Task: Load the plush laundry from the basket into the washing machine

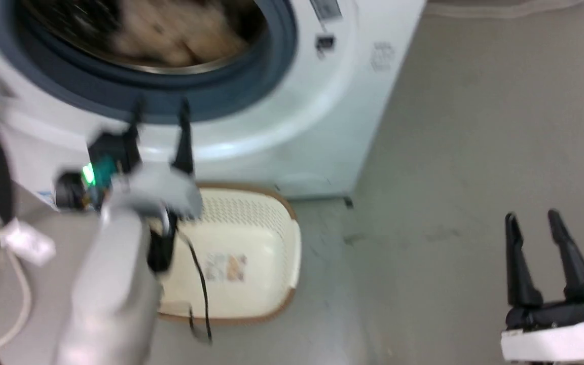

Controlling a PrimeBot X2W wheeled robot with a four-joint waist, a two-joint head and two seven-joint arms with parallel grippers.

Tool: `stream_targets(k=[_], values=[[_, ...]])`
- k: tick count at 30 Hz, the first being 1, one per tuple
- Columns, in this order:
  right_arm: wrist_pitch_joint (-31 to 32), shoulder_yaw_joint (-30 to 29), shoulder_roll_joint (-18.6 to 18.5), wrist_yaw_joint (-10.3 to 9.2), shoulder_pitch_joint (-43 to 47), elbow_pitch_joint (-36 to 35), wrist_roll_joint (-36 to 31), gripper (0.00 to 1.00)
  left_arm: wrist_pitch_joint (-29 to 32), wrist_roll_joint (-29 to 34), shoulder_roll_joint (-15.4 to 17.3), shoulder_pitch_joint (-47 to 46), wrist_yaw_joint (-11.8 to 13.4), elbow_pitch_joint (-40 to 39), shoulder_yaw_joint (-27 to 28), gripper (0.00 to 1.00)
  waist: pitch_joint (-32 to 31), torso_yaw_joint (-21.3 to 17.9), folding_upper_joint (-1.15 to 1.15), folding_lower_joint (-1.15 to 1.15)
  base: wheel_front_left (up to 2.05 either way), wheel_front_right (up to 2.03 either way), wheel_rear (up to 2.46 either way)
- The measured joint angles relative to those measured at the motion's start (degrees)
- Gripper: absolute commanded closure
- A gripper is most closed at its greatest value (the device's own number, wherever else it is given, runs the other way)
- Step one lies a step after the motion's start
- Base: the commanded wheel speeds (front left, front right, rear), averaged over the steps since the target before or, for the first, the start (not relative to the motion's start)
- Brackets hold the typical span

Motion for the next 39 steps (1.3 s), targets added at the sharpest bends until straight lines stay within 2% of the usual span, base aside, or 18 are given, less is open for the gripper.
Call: stream_targets(k=[5,12,19,23,30,31,39], values=[[0.0,0.0,0.7,0.0,3.1,0.7,-1.7,0.0,0.0,-0.8,-1.7,14.8,0.0,-12.4,0.8,0.0,-7.0,4.1,0.0,0.0,0.0,0.0,0.0],[0.0,0.7,1.4,0.0,6.3,1.7,-4.7,0.0,-0.1,-2.2,-2.8,30.0,-0.1,-21.9,2.0,0.0,-13.9,9.6,0.0,0.0,0.0,0.0,0.0],[0.0,0.6,2.0,0.03,7.9,2.6,-8.4,0.0,-0.1,-1.2,-3.1,38.3,-1.6,-25.1,0.9,0.0,-17.4,12.3,0.0,0.02,0.0,0.0,0.0],[0.0,1.1,2.1,0.01,8.7,3.0,-11.5,0.0,-0.1,0.1,-4.0,41.1,-2.3,-25.4,-0.6,0.0,-18.0,12.1,0.0,0.02,0.0,0.0,0.0],[0.0,0.1,2.6,0.02,8.9,4.0,-11.6,0.0,-0.1,3.2,-4.9,42.7,-2.3,-26.0,-1.6,0.0,-18.5,11.5,0.0,0.03,0.0,0.0,0.0],[0.0,0.0,2.7,0.02,8.9,4.1,-11.6,1.0,-0.1,3.2,-5.1,42.8,-2.3,-26.0,-1.4,1.0,-18.6,11.5,0.0,0.03,0.0,0.0,0.0],[0.1,0.1,2.7,0.01,8.8,4.1,-11.6,1.0,0.1,3.2,-5.1,42.8,-2.2,-26.1,-1.4,1.0,-18.5,11.4,0.0,0.03,0.0,0.0,0.0]])
